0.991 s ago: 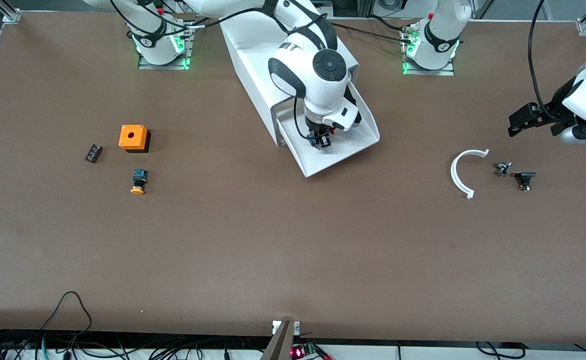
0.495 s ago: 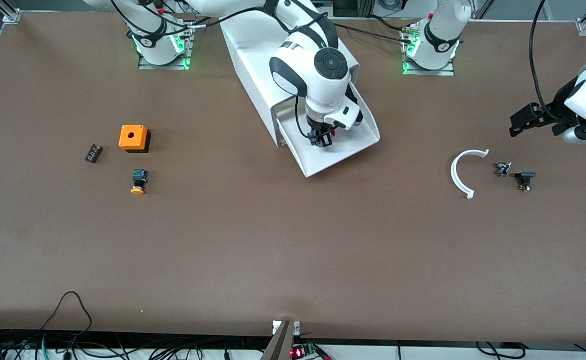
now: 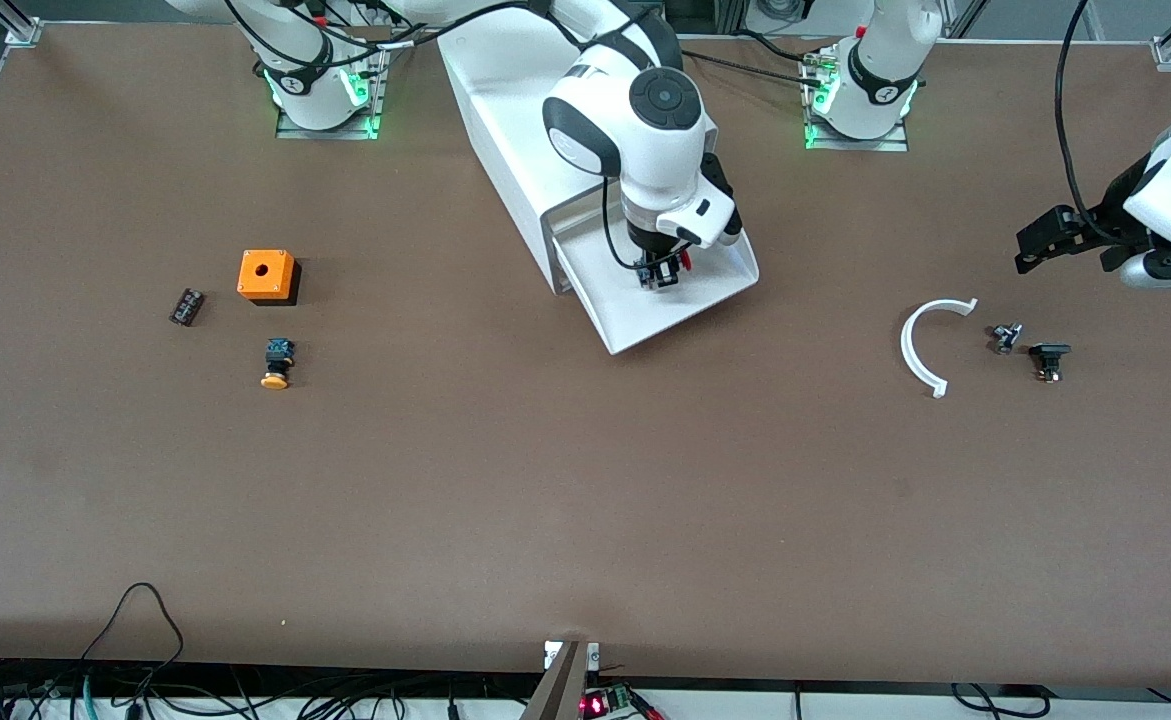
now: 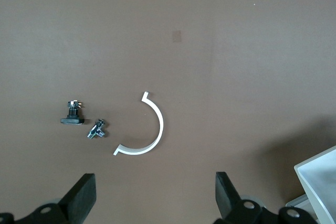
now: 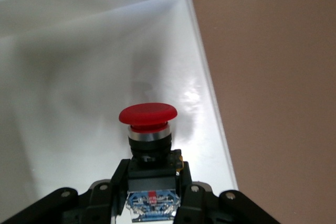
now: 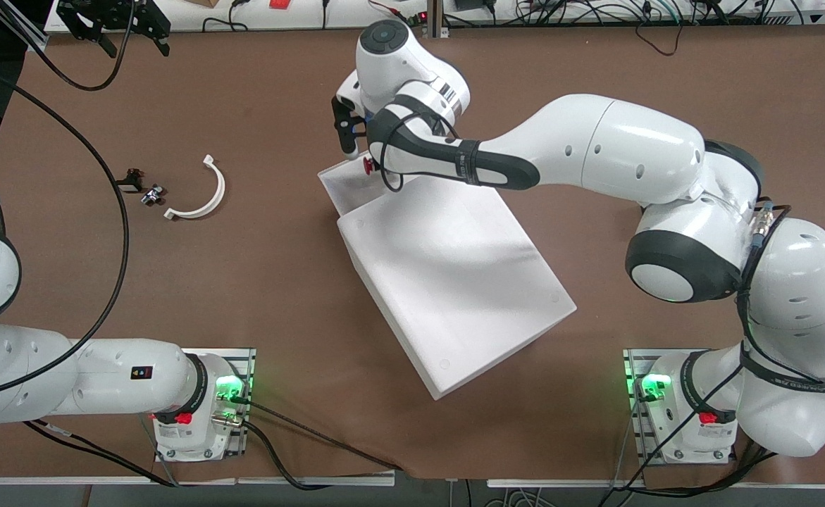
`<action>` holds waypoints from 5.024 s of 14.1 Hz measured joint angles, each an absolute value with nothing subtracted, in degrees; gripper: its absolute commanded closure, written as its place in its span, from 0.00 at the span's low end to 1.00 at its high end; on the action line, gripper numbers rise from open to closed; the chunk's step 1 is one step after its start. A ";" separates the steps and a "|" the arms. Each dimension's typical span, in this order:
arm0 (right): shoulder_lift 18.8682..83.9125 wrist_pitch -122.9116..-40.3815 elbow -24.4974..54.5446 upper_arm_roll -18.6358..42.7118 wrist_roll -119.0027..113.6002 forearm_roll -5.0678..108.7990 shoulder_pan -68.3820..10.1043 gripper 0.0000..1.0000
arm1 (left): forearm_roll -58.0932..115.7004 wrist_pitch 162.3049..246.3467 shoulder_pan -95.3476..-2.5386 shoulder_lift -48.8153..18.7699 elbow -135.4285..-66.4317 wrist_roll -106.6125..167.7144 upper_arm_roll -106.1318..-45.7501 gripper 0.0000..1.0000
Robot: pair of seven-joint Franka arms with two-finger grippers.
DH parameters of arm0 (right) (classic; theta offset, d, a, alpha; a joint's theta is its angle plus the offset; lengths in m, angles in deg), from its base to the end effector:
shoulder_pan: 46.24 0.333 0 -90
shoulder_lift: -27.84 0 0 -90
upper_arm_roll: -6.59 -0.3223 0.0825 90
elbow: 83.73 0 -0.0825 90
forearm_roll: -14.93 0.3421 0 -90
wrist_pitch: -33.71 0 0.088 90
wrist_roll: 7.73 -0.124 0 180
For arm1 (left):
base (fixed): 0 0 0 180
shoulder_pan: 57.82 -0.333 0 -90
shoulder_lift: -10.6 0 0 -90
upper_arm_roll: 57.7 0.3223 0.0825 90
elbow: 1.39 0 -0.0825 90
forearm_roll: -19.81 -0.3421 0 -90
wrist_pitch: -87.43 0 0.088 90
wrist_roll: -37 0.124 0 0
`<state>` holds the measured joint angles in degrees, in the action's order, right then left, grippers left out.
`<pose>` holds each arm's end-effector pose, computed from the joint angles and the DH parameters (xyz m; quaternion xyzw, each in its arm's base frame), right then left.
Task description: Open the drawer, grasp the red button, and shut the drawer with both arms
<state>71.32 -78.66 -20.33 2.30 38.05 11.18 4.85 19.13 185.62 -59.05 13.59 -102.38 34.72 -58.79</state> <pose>0.4345 0.5897 0.3756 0.6346 0.7712 0.0491 0.0015 0.5042 0.0023 0.5695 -0.9998 -0.0203 -0.0018 0.0063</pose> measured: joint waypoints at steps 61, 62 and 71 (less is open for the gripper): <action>45.99 -64.28 1.25 5.20 -23.02 11.45 -33.62 0.00 | 19.10 211.20 -54.66 11.26 -115.90 -1.33 -67.92 0.00; 45.99 -63.08 -0.67 5.30 -23.02 11.43 -33.68 0.00 | 19.10 206.00 -54.65 12.05 -112.90 1.21 -67.01 0.00; 39.73 -54.08 -3.80 5.83 -22.75 10.87 -43.33 0.00 | 19.10 183.93 -54.65 16.11 -103.45 15.85 -59.17 0.00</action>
